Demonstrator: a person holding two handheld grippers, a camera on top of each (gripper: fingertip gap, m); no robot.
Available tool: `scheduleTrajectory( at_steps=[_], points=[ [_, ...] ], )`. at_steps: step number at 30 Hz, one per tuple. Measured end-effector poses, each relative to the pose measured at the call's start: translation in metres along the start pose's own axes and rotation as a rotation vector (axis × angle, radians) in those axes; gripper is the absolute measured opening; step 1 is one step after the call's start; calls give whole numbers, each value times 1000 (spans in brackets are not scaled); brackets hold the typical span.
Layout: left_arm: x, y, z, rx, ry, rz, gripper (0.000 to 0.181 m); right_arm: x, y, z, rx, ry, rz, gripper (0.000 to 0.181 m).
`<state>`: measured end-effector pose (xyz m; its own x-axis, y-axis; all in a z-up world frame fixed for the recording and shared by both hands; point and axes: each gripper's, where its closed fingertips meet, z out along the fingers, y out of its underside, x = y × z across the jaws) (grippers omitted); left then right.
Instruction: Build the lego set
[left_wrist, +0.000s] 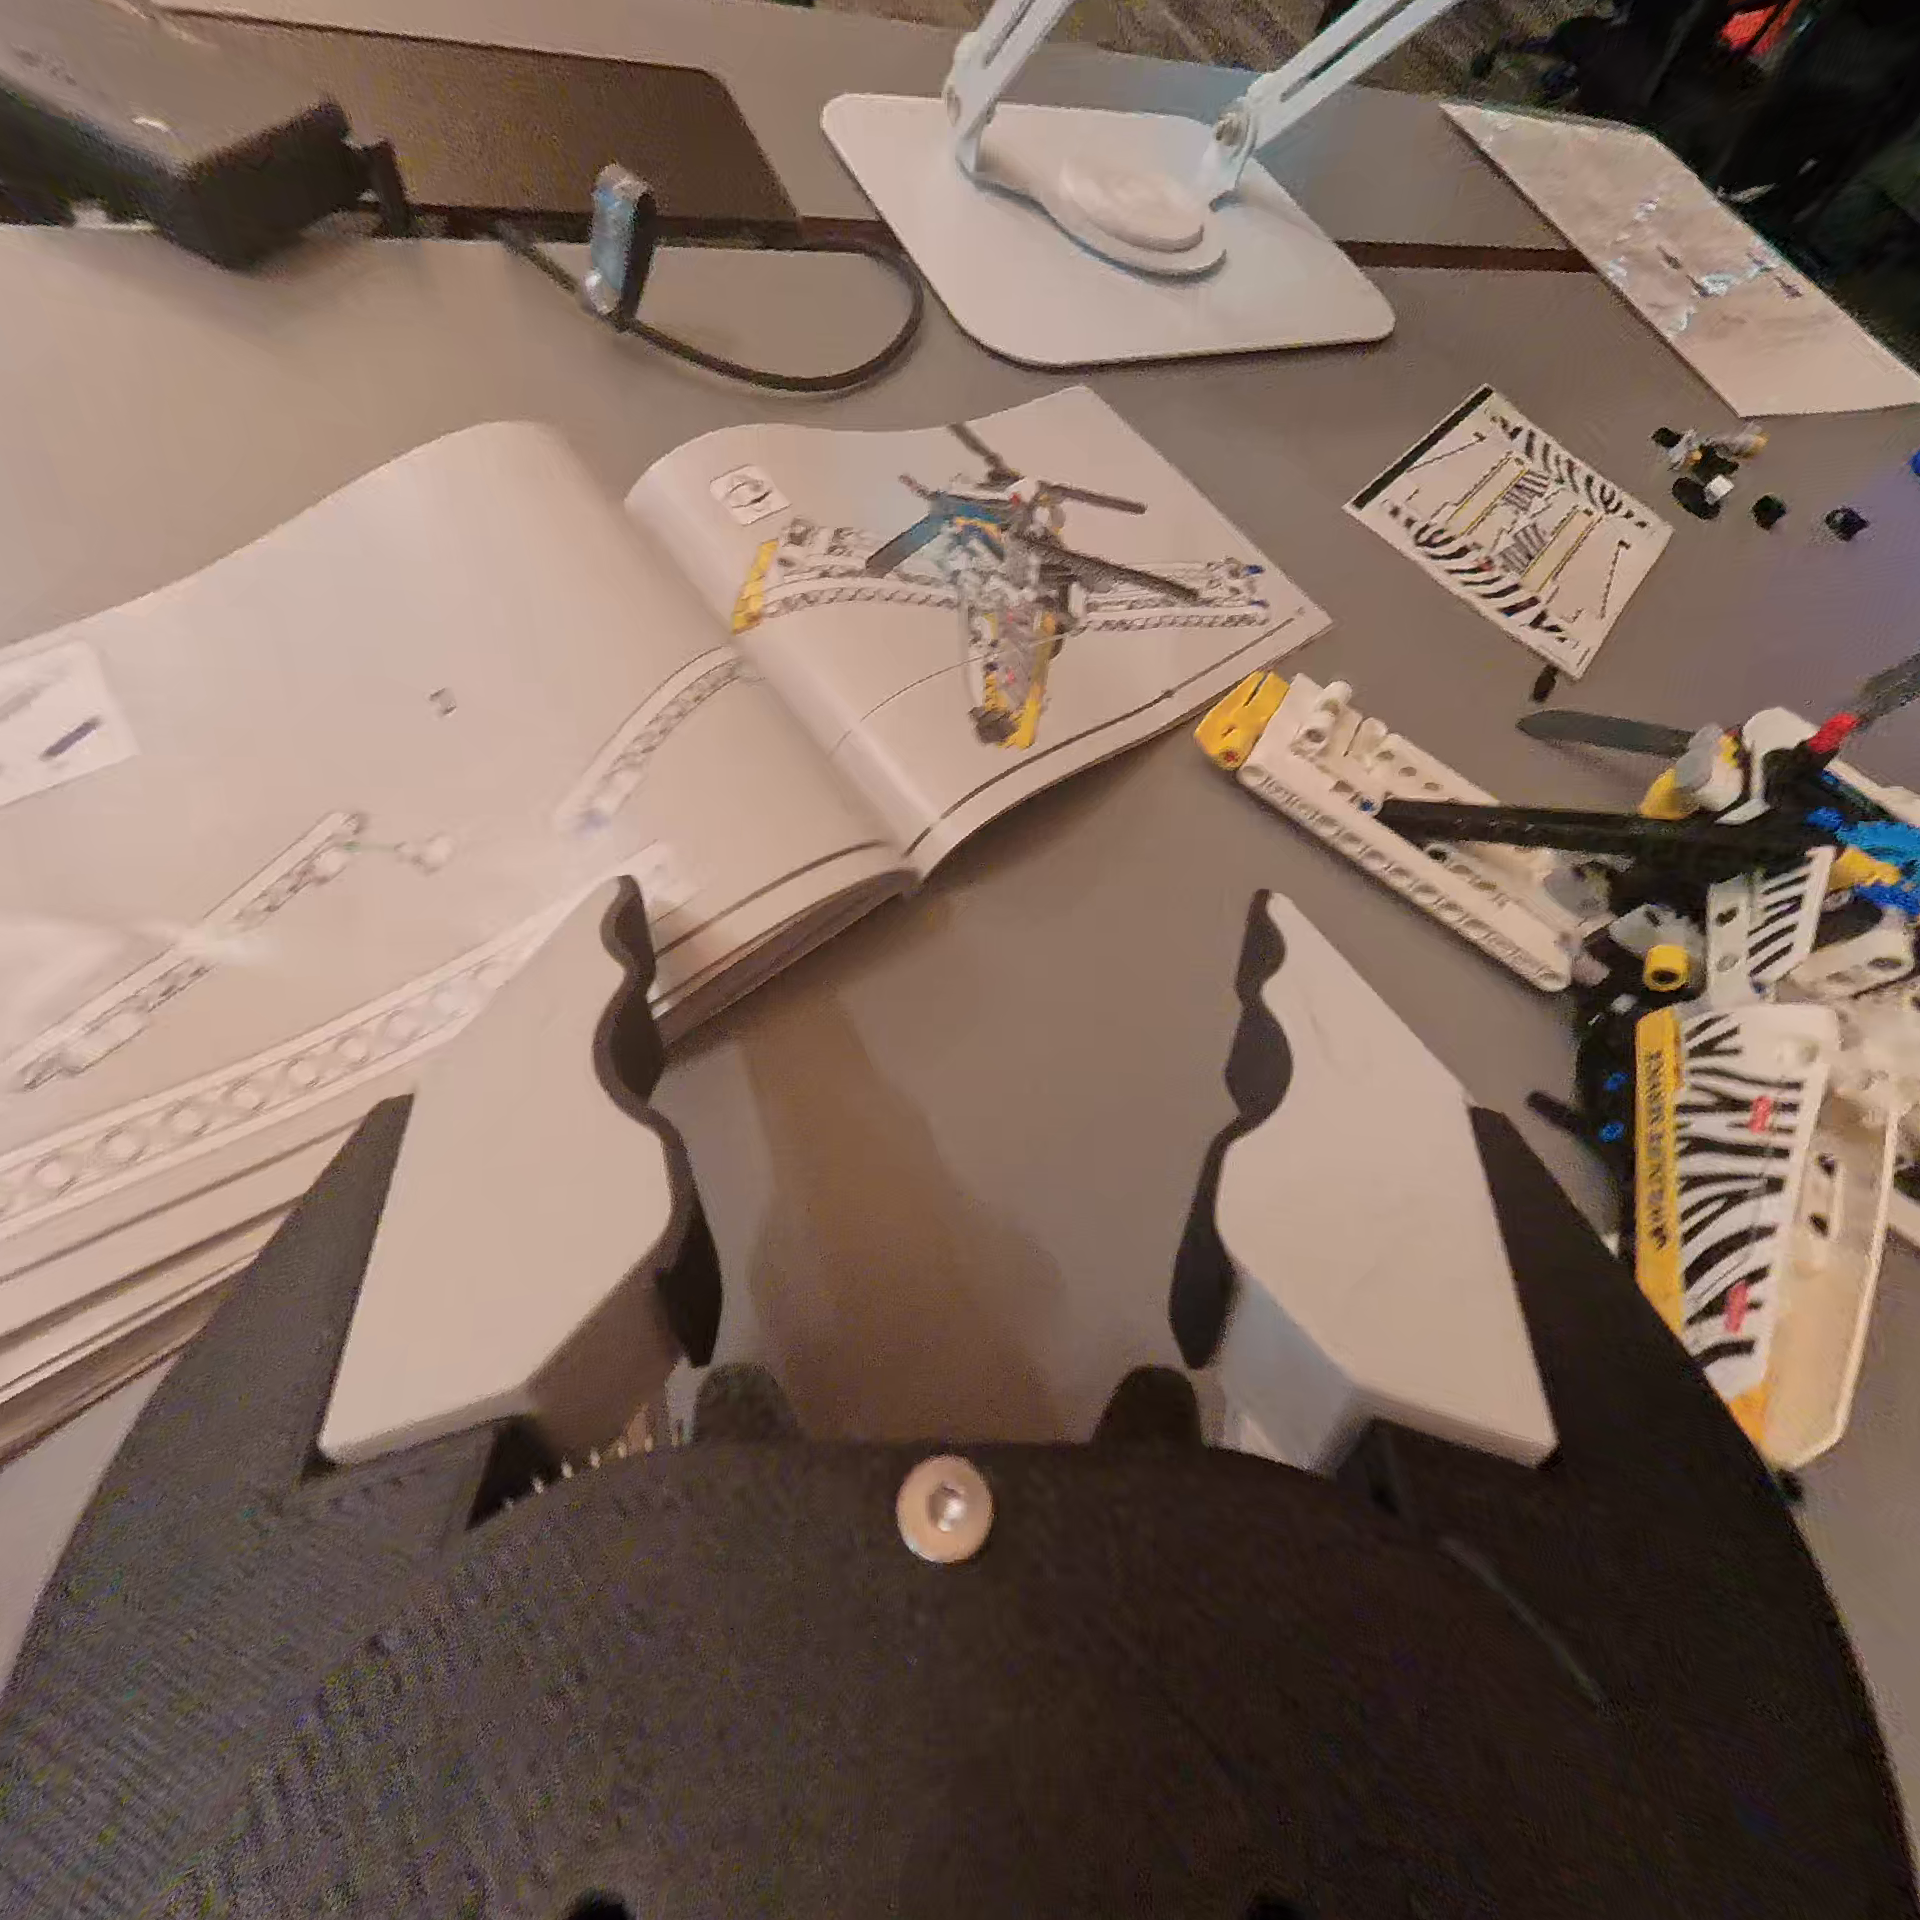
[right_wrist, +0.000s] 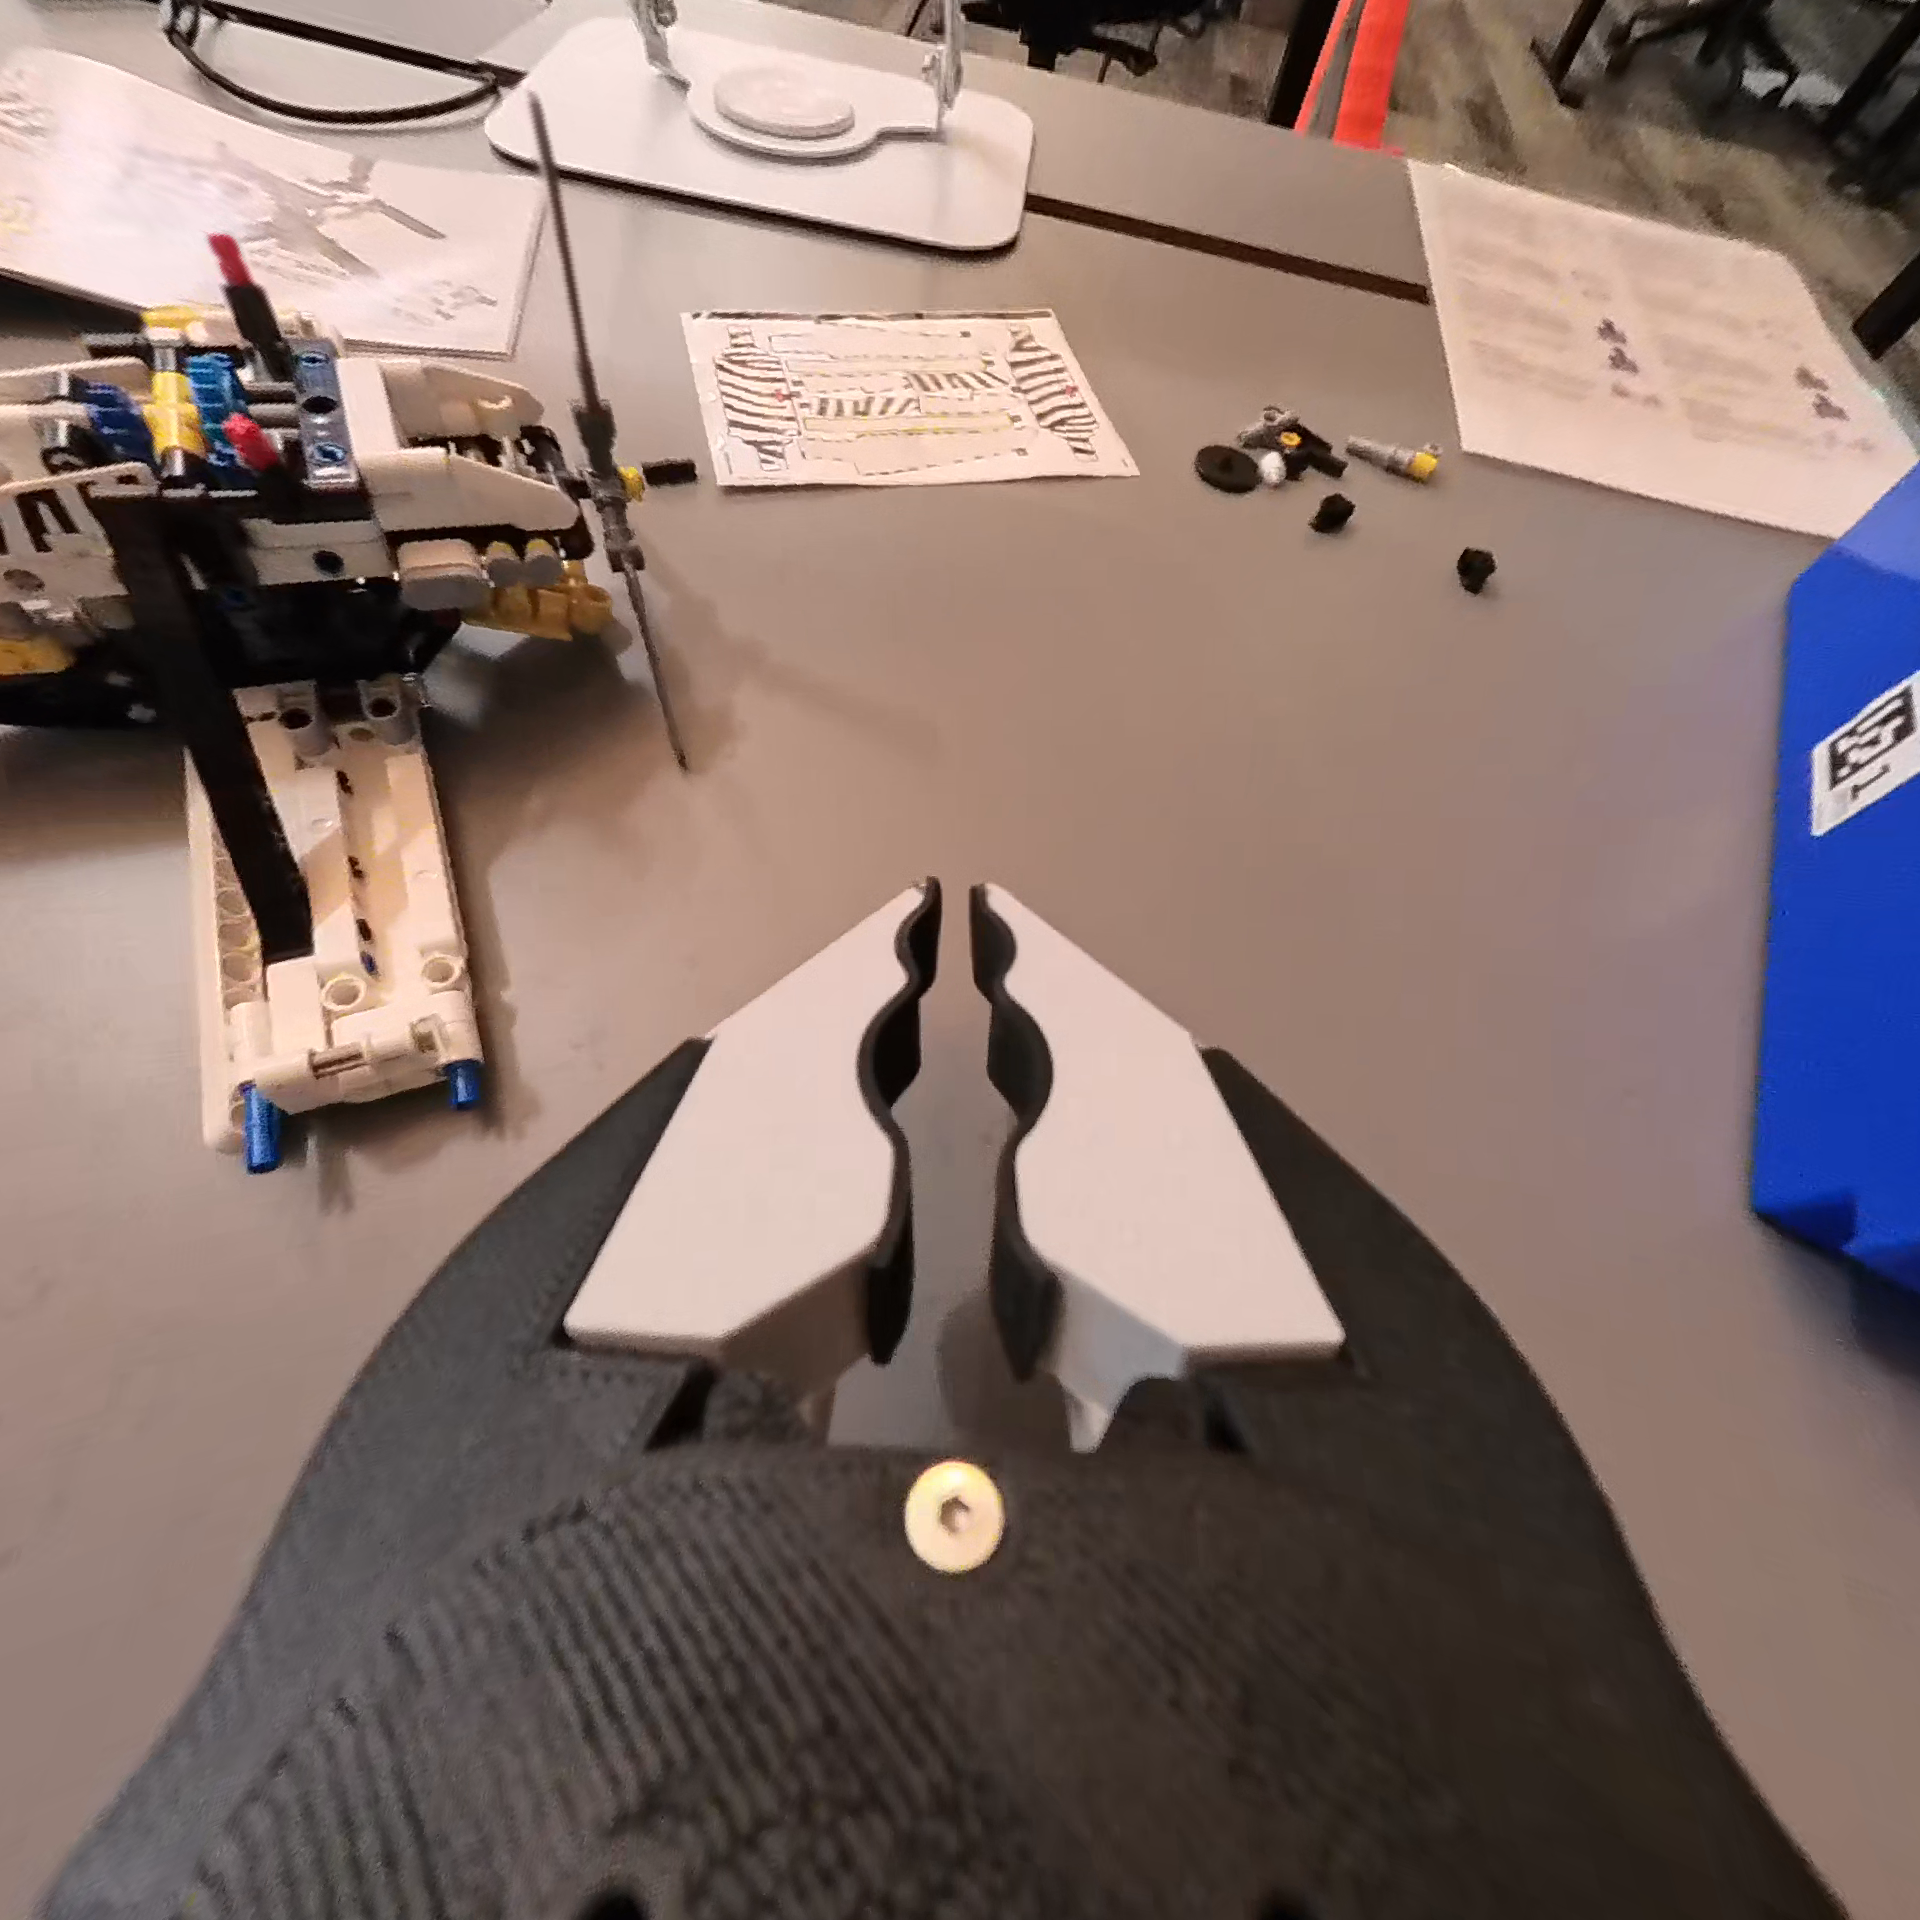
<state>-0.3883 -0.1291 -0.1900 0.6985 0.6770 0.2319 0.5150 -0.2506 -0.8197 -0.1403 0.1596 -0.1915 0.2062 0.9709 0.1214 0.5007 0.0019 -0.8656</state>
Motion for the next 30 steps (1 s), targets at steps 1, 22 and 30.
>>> scheduleTrajectory(
  at_steps=[1, 22, 30],
  points=[
    [8, -5, 4, 7, 5, 4, 116, -2, 0, 0, 1, -8, -5, 4],
    [30, -29, 136, -257, -87, 291, 104, -15, 7, 6, -68, -242, 149, 10],
    [23, -30, 129, -265, -43, 294, 3, -14, 11, 9, -98, -242, 164, 10]
  ],
)
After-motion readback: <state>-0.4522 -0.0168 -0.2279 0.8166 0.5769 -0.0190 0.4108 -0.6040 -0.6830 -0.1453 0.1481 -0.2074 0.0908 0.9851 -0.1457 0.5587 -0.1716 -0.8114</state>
